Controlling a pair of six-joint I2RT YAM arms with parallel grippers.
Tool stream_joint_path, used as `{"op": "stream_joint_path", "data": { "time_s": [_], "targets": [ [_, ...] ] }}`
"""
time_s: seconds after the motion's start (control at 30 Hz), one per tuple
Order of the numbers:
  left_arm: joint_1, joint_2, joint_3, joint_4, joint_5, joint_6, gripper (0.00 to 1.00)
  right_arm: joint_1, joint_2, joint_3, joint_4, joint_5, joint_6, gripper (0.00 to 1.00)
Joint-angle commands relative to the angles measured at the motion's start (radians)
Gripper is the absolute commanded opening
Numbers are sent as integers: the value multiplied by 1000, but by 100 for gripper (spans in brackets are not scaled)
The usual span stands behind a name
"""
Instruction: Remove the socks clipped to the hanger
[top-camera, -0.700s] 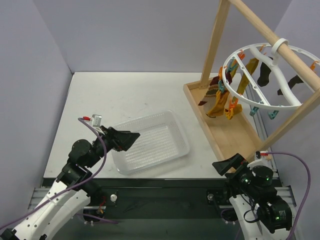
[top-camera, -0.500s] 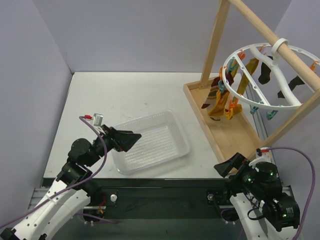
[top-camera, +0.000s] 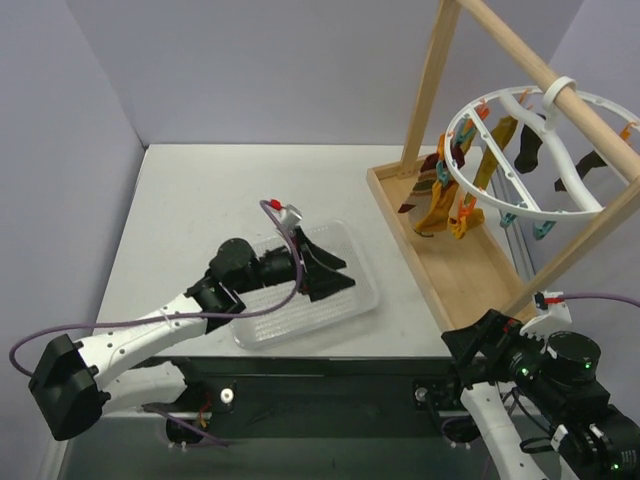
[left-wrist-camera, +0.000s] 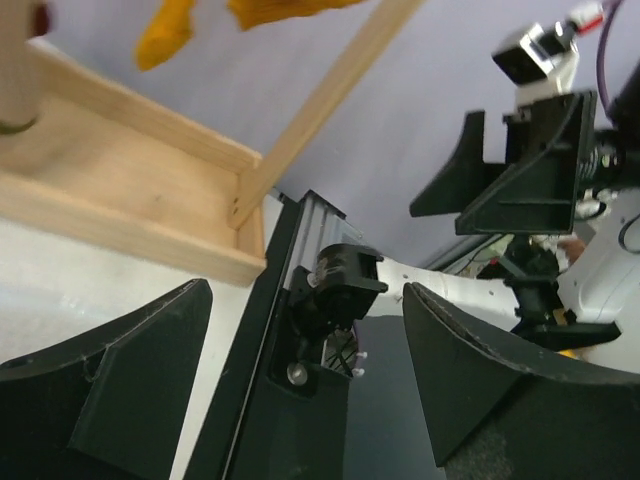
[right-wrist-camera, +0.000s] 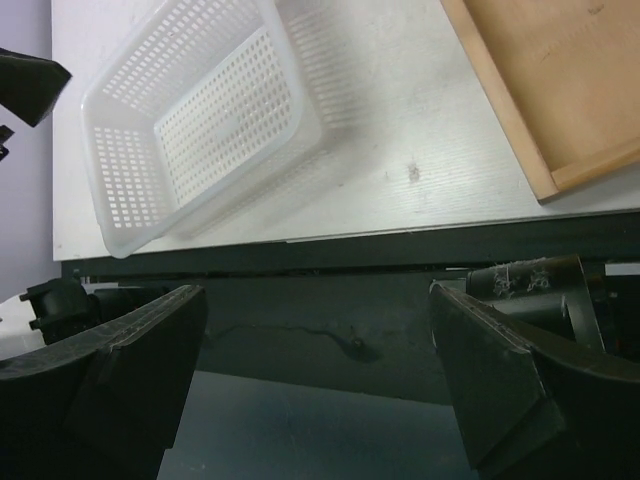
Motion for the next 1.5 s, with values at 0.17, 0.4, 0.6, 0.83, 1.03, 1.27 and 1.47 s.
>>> {"op": "stream_joint_path", "data": {
  "time_s": [0.17,0.4,0.6,0.83,1.03,1.27,1.47],
  "targets": [
    [-268,342,290,310,-208,420,87,0,194,241,-11,-2,-67,99],
    [-271,653,459,546,-239,468,75,-1,292,411,-8,-17,-63,100],
    [-274,870,608,721,-265,434,66,-3,369,549,-5,-43,-63,99],
    [-286,1017,761,817,-355,432,62,-7,415,629,-2,-104,-64,99],
    [-309,1086,885,817,-387,460,62,-11,417,620,-2,-130,-66,99],
    [-320,1102,912,815,-361,431,40,-23,426,632,1,-121,-58,99],
    [-323,1035,809,878,-332,388,0,-26,436,615,1,-106,-78,99]
  ]
}}
